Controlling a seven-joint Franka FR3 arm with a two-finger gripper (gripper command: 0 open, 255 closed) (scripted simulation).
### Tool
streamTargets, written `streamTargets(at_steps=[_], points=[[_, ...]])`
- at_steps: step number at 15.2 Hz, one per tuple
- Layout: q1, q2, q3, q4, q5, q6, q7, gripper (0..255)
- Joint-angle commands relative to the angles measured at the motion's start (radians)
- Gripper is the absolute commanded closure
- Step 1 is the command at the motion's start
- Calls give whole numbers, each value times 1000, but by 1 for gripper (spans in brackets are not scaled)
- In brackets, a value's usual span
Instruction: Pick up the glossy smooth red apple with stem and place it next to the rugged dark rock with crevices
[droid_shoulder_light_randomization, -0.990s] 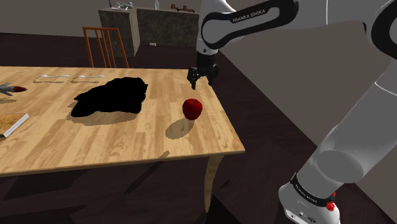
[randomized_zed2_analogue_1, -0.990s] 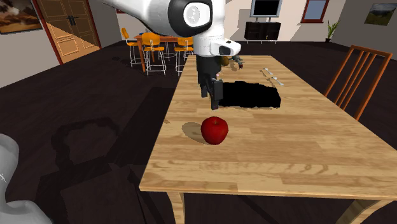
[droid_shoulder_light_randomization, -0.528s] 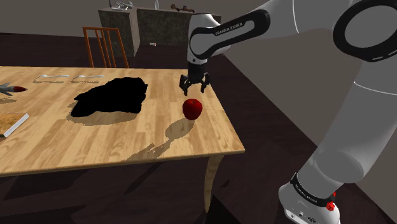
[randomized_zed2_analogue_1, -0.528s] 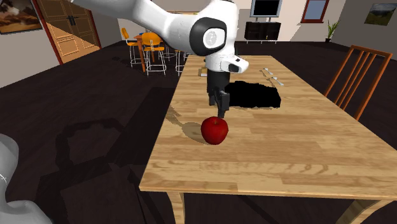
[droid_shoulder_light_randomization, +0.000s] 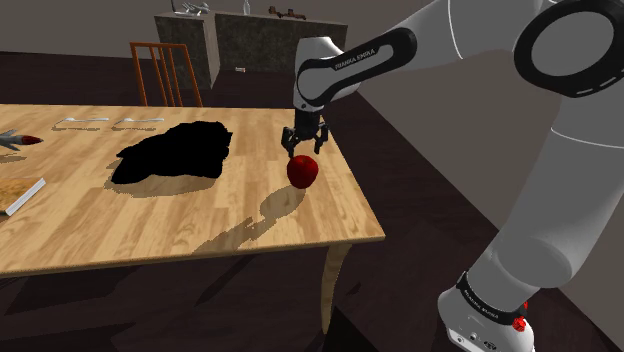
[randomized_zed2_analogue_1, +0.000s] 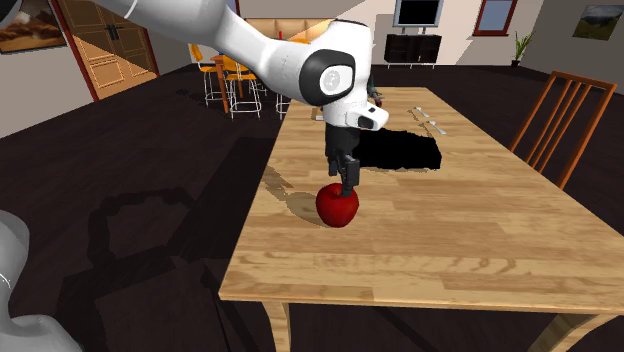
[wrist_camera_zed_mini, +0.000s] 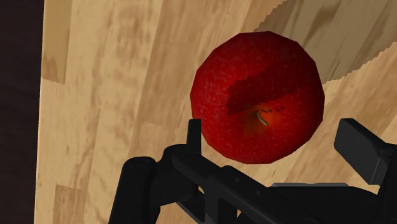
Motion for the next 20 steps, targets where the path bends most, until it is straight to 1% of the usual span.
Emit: streamTargets(at_steps=[1, 4, 5, 14, 20], points=[[0, 1, 0, 0, 0, 1, 0, 0], [0, 1, 0, 0, 0, 1, 0, 0], [0, 1, 0, 0, 0, 1, 0, 255], [0, 1, 0, 0, 0, 1, 0, 255], [-1, -28, 1, 45, 7, -73, -4, 255]])
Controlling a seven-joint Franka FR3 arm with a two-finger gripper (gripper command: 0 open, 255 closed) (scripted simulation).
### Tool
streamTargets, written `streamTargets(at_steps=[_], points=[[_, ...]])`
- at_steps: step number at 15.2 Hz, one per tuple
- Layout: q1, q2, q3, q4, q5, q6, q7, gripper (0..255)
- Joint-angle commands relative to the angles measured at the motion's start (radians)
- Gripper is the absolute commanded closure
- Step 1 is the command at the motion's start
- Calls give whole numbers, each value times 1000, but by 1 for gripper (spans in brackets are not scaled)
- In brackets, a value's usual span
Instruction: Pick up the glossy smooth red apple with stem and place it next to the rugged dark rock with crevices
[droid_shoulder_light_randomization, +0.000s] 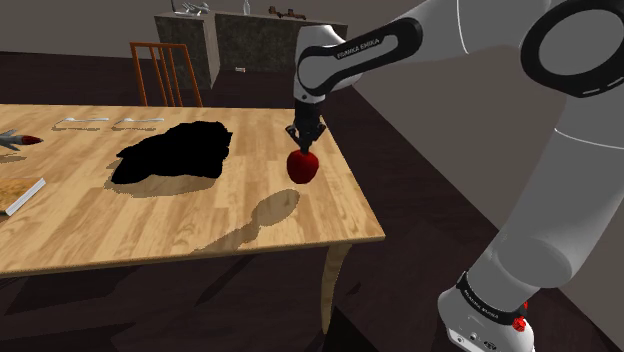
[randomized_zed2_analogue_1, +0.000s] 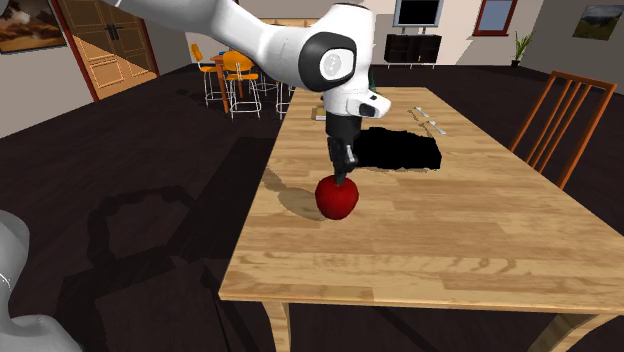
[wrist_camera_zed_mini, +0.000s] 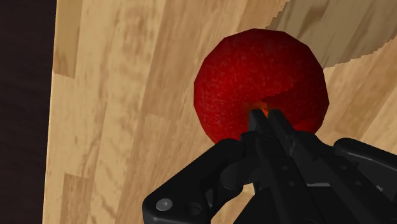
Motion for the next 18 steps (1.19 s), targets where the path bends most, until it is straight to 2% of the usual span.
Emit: streamTargets(at_steps=[1, 18], points=[[0, -10, 0, 20, 2, -30, -2, 255], [-1, -50, 2, 199, 11, -249, -7, 255]])
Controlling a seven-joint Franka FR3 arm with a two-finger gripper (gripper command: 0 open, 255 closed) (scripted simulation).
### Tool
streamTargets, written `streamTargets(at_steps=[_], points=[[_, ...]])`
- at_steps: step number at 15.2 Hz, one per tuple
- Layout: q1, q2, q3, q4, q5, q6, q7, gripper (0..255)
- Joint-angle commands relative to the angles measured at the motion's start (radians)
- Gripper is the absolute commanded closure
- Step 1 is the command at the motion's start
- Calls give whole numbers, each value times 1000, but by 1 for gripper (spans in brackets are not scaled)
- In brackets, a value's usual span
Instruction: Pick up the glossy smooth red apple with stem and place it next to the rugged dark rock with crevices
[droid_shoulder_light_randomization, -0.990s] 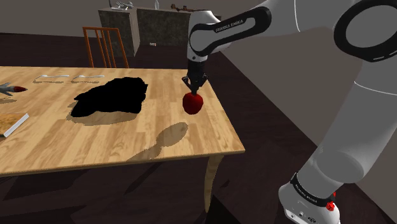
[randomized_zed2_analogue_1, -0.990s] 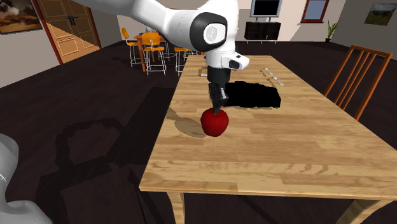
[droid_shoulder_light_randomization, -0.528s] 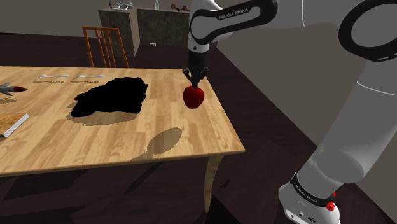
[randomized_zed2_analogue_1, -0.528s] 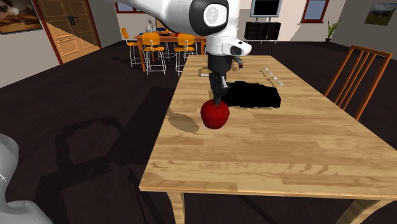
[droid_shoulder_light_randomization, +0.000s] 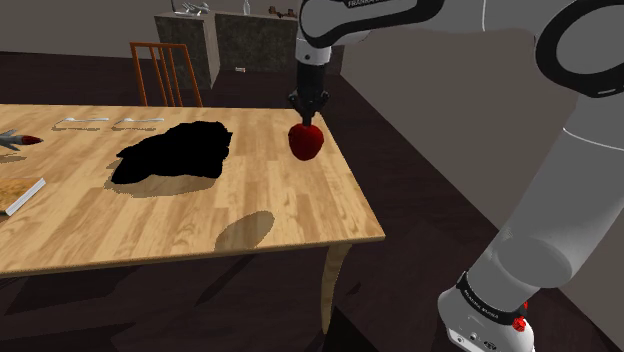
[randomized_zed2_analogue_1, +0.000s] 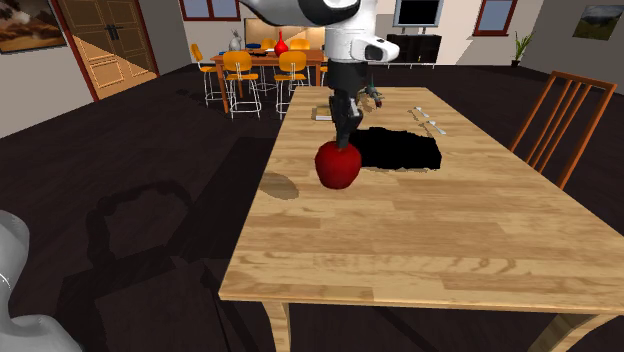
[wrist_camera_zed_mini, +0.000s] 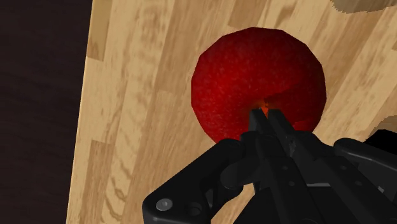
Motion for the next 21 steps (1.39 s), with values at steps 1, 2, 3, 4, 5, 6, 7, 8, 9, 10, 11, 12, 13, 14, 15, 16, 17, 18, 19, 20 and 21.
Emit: streamTargets(at_steps=[1, 2, 3, 4, 5, 6, 7, 8, 9, 10, 11, 12, 13, 14, 15, 16, 17, 18, 19, 20, 21], points=[[1, -1, 1, 26, 0, -28, 1, 255], [1, -1, 1, 39, 0, -41, 1, 255], [1, -1, 1, 53, 0, -54, 1, 255], [1, -1, 1, 67, 0, -68, 1, 255], [1, 0, 1, 81, 0, -81, 1, 255], [1, 0, 1, 95, 0, -95, 1, 255], [1, 1, 1, 110, 0, -109, 1, 255], [2, 3, 1, 125, 0, -123, 1, 255], [2, 4, 1, 141, -1, -137, 2, 255], [2, 6, 2, 156, -1, -151, 2, 255], [3, 8, 2, 173, -1, -165, 2, 255], [3, 8, 2, 175, -1, -167, 2, 255], [16, 30, 11, 199, -6, -170, 25, 255], [29, 52, 20, 225, -12, -174, 47, 255], [43, 76, 29, 253, -18, -179, 69, 255], [58, 101, 37, 283, -25, -185, 91, 255], [73, 127, 45, 315, -32, -192, 113, 255], [89, 155, 52, 350, -40, -199, 134, 255], [105, 184, 59, 387, -48, -208, 155, 255], [122, 214, 65, 427, -57, -219, 175, 255], [140, 247, 70, 470, -66, -231, 195, 255]])
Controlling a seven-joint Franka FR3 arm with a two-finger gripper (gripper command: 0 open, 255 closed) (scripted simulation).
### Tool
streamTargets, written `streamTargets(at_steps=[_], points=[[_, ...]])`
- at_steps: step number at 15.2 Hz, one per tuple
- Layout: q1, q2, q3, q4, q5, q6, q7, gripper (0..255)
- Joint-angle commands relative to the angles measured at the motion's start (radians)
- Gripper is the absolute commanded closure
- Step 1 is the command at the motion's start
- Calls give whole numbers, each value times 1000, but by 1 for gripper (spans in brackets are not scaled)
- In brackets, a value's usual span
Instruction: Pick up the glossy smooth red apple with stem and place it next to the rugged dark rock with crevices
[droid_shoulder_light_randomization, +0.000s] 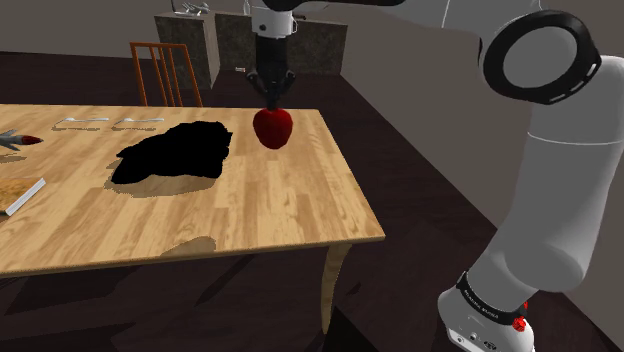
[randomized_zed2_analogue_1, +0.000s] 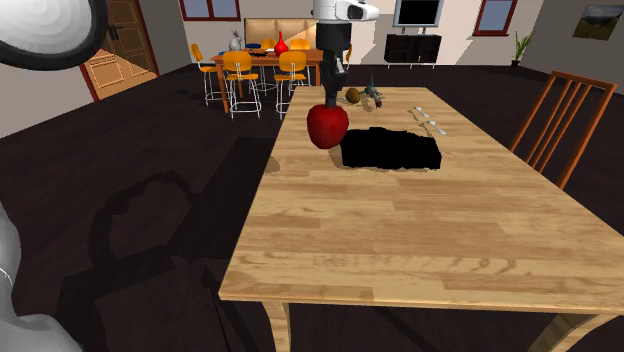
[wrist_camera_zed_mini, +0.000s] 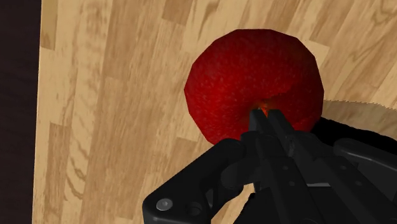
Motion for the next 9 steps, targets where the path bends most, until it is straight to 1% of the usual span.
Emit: streamTargets(at_steps=[1, 3, 5, 6, 7, 9], points=[[33, 67, 9, 87, -18, -22, 36, 255], [74, 143, 16, 195, -39, -56, 72, 255], [122, 234, 18, 332, -61, -103, 104, 255], [150, 290, 17, 421, -73, -136, 118, 255], [202, 406, 12, 615, -96, -213, 133, 255], [187, 363, 13, 513, -87, -154, 136, 255]])
